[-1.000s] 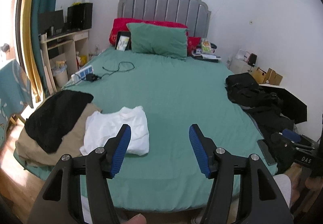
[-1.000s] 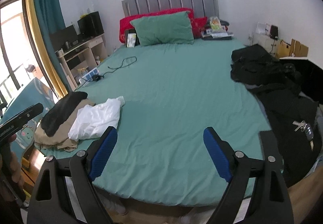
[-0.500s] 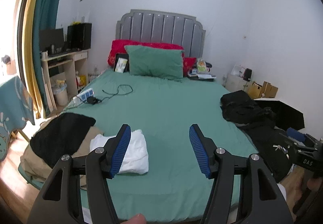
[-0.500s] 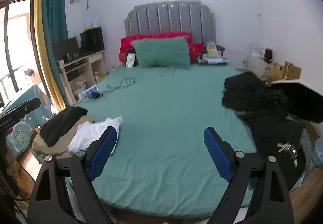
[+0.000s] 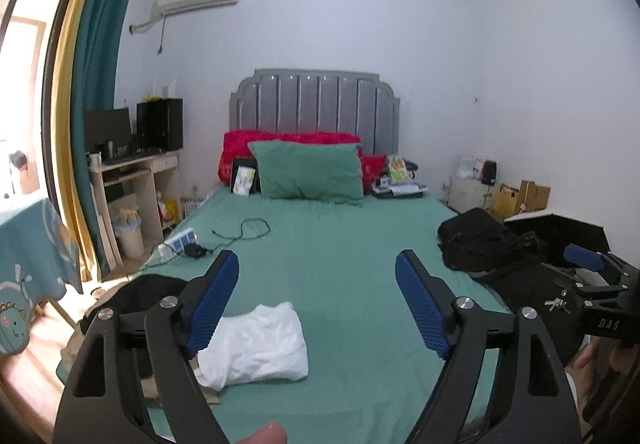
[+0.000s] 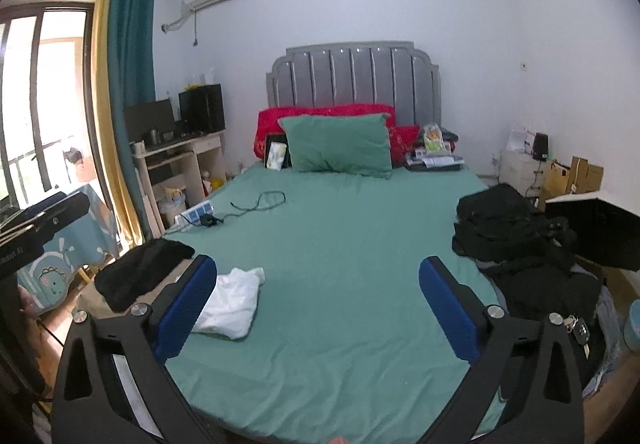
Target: Fold large clothes
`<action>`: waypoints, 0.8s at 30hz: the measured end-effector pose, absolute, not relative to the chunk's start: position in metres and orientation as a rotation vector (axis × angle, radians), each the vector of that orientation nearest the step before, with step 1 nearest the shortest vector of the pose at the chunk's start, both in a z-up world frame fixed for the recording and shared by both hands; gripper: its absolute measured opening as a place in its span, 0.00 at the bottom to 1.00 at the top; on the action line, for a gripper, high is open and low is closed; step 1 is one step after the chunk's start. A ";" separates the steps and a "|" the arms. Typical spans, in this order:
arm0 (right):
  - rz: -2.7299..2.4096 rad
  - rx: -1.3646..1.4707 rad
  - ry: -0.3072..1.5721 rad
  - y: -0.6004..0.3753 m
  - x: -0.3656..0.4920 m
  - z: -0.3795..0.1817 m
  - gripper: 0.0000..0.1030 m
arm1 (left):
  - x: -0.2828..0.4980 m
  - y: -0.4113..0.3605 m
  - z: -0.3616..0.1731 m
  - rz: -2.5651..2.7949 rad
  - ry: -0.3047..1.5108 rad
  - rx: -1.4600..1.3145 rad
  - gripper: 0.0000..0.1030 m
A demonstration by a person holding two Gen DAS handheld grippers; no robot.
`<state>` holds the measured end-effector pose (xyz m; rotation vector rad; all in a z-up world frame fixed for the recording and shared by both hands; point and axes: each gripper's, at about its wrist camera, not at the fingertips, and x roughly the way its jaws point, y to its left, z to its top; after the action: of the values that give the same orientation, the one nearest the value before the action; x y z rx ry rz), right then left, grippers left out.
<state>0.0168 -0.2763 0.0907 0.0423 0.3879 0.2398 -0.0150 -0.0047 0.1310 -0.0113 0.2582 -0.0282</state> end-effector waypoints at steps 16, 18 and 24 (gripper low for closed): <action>0.321 0.033 0.333 -0.235 0.019 0.090 0.99 | -0.021 0.026 0.114 0.070 0.224 -0.045 0.83; 0.324 0.027 0.342 -0.231 0.021 0.087 0.99 | -0.020 0.029 0.112 0.072 0.226 -0.048 0.83; 0.329 0.018 0.353 -0.225 0.022 0.082 0.99 | -0.018 0.038 0.108 0.086 0.234 -0.067 0.83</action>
<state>0.0218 -0.2248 0.0820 0.0181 0.3532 0.3291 -0.0178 0.0385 0.1077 -0.0666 0.2340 0.0856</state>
